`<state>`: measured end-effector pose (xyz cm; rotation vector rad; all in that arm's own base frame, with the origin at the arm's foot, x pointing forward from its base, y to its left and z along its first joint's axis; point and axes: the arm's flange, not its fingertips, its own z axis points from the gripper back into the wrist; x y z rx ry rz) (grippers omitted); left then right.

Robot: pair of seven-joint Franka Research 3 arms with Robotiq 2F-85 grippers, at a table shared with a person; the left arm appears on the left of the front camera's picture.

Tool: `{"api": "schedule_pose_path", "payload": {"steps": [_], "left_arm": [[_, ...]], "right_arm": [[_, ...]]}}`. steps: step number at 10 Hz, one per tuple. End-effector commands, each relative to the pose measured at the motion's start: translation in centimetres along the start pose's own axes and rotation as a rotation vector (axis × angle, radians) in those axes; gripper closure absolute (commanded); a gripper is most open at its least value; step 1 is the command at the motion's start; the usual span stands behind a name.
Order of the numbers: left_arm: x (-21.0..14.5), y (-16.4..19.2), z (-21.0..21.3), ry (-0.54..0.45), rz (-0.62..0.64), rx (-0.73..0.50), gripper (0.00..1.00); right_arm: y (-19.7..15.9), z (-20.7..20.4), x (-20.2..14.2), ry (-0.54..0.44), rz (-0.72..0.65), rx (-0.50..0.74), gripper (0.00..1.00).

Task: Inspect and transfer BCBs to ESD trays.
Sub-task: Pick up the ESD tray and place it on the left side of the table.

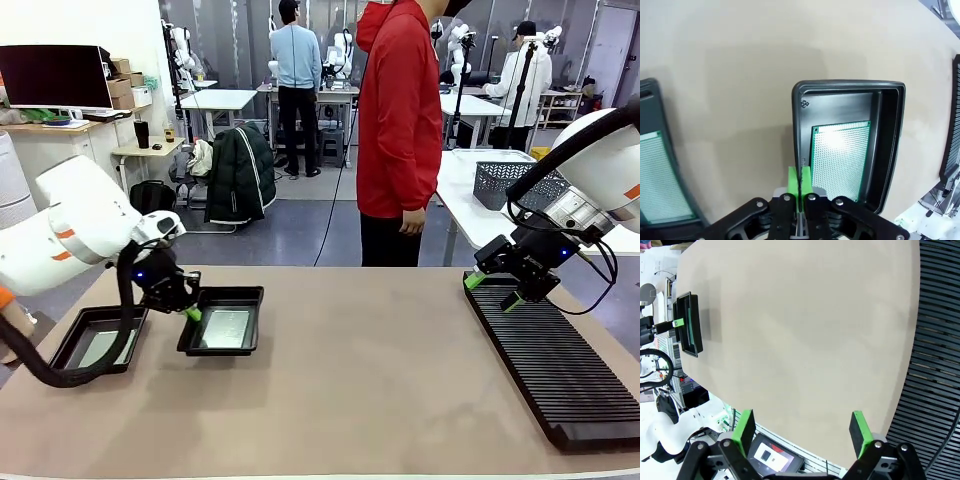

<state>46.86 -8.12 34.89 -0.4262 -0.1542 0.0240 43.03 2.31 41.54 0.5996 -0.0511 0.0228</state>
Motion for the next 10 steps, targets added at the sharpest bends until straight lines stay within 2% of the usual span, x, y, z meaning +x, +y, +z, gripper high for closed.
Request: {"api": "schedule_pose_path", "payload": {"steps": [1, 5, 10], "left_arm": [[-0.7, 2.1, 0.9, 0.003, -0.018, 0.001, 0.97], [-0.8, 5.4, 0.9, 0.0, 0.001, 0.016, 0.97], [-0.1, 7.3, 0.3, -0.02, 0.023, 0.061, 0.97]], "right_arm": [[0.2, -0.1, 0.0, -0.011, -0.022, -0.005, 0.0], [0.2, -0.1, 0.0, -0.011, -0.022, -0.005, 0.0], [0.2, -0.1, 0.0, -0.011, -0.022, -0.005, 0.0]]}}
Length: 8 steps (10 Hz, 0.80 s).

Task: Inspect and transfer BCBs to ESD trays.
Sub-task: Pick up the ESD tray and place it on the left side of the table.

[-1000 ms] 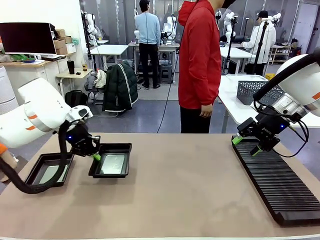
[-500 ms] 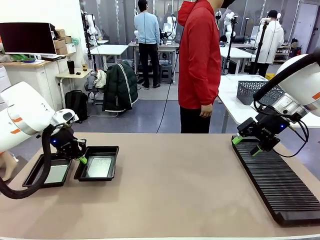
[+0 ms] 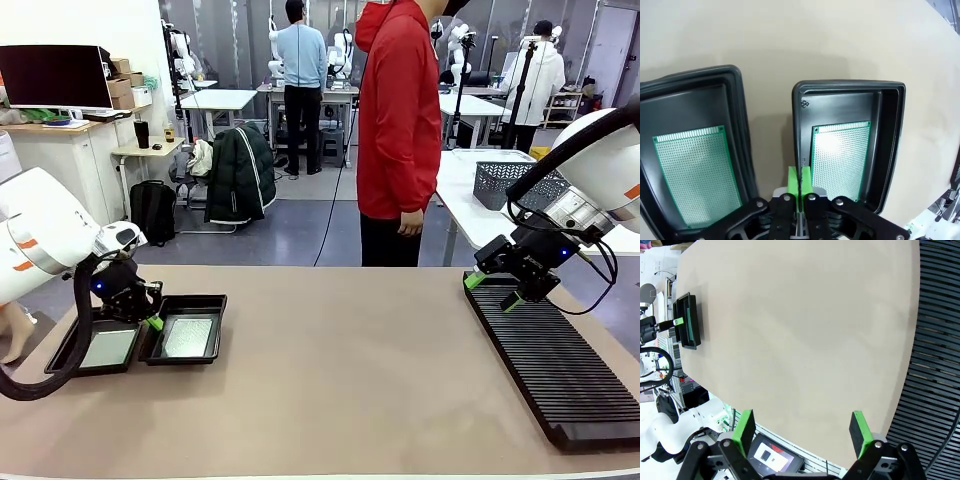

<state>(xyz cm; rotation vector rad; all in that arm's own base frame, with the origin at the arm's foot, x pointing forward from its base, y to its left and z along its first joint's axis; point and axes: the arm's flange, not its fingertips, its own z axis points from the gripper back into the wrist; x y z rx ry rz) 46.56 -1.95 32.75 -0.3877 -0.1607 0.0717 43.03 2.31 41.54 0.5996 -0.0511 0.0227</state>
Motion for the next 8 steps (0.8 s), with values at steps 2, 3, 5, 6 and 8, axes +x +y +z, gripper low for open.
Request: {"api": "schedule_pose_path", "payload": {"steps": [2, 3, 5, 6, 8], "left_arm": [[0.4, 1.1, -1.4, 0.003, -0.02, 0.024, 0.97], [0.5, 1.3, -1.9, 0.005, -0.022, 0.016, 0.97], [0.3, 1.4, -2.4, 0.003, -0.016, 0.013, 0.97], [0.1, 1.4, -2.5, 0.003, -0.018, 0.014, 0.97], [0.1, 1.1, -2.1, 0.021, 0.008, 0.026, 0.97]], "right_arm": [[0.2, -0.1, 0.0, -0.011, -0.022, -0.005, 0.0], [0.2, -0.1, 0.0, -0.011, -0.022, -0.005, 0.0], [0.2, -0.1, 0.0, -0.011, -0.022, -0.005, 0.0], [0.2, -0.1, 0.0, -0.011, -0.022, -0.005, 0.0], [0.2, -0.1, 0.0, -0.011, -0.022, -0.005, 0.0]]}}
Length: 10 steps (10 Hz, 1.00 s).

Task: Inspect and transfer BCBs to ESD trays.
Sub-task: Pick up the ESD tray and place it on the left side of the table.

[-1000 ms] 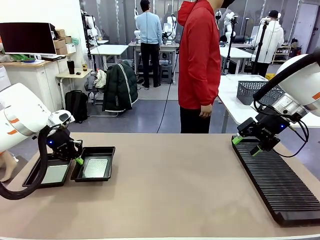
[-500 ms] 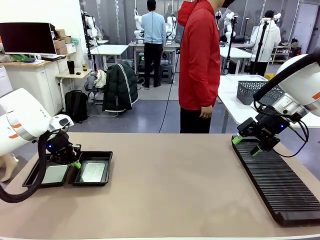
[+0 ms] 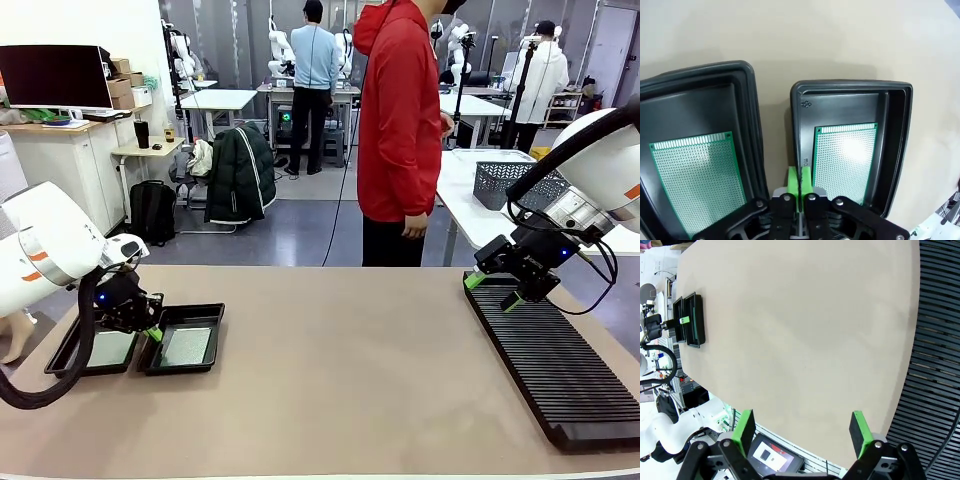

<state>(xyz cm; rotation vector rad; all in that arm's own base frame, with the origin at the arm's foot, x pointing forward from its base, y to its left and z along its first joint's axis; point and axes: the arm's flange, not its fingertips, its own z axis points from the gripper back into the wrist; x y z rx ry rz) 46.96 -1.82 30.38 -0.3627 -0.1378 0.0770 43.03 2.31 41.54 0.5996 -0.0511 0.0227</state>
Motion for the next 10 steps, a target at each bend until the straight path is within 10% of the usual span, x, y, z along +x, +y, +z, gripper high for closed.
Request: {"api": "schedule_pose_path", "payload": {"steps": [1, 10], "left_arm": [[0.0, 0.07, 0.05, 0.0, 0.0, -0.001, 0.97], [0.0, 0.0, 0.0, 0.0, 0.0, 0.0, 0.91]], "right_arm": [[0.18, -0.06, 0.0, -0.011, -0.022, -0.005, 0.0], [0.18, -0.06, 0.0, -0.011, -0.022, -0.005, 0.0]]}}
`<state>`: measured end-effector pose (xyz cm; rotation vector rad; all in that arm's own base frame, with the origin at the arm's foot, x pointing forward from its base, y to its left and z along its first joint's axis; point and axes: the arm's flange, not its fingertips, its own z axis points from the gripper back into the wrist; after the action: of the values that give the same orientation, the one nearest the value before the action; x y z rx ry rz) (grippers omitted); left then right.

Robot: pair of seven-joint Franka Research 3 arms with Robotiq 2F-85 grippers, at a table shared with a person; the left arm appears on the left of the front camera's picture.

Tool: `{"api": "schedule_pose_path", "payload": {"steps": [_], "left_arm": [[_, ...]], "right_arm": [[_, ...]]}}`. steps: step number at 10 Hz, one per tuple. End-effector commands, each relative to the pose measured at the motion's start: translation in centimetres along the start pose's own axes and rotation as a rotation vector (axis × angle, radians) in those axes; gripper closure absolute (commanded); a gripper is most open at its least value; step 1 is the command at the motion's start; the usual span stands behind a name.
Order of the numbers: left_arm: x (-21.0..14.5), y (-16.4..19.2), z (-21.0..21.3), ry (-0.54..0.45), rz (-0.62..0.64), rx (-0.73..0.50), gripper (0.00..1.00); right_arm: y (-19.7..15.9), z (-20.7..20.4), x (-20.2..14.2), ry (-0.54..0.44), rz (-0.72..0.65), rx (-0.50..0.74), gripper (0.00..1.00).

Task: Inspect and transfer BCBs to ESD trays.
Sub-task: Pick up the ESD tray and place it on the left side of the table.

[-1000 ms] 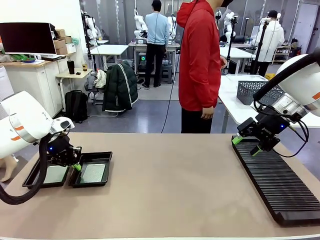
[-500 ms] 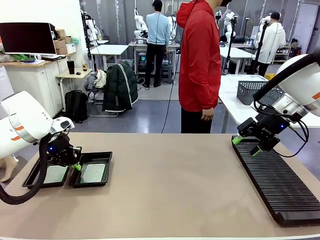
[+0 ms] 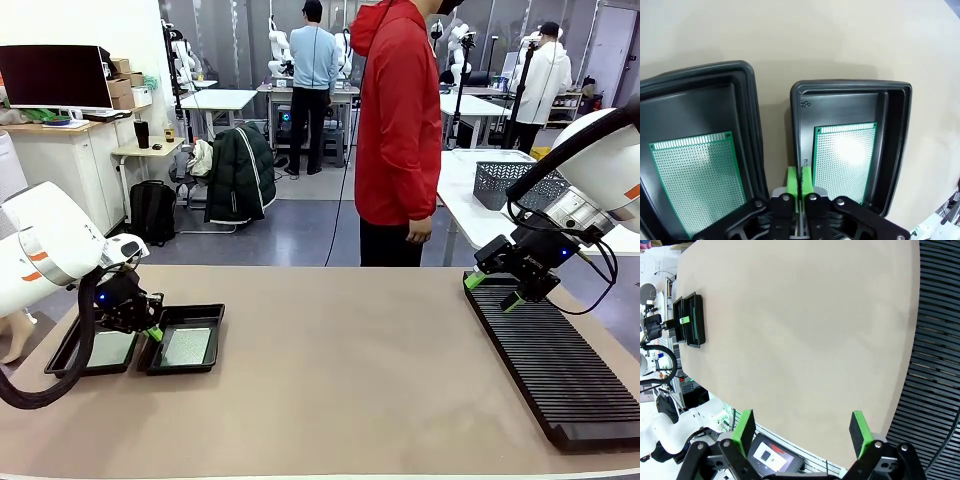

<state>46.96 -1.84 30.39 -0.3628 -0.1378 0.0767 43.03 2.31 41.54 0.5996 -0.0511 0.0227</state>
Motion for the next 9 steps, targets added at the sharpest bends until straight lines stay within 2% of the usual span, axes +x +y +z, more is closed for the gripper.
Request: {"api": "schedule_pose_path", "payload": {"steps": [1, 6, 9], "left_arm": [[-0.1, -0.3, 0.4, -0.011, -0.012, 0.015, 0.8], [-0.9, -2.0, 3.1, -0.046, -0.022, 0.109, 0.38], [-2.0, -4.0, 7.2, -0.076, -0.096, 0.17, 0.1]], "right_arm": [[0.2, -0.1, 0.0, -0.011, -0.022, -0.005, 0.0], [0.2, -0.1, 0.0, -0.011, -0.022, -0.005, 0.0], [0.2, -0.1, 0.0, -0.011, -0.022, -0.005, 0.0]]}}
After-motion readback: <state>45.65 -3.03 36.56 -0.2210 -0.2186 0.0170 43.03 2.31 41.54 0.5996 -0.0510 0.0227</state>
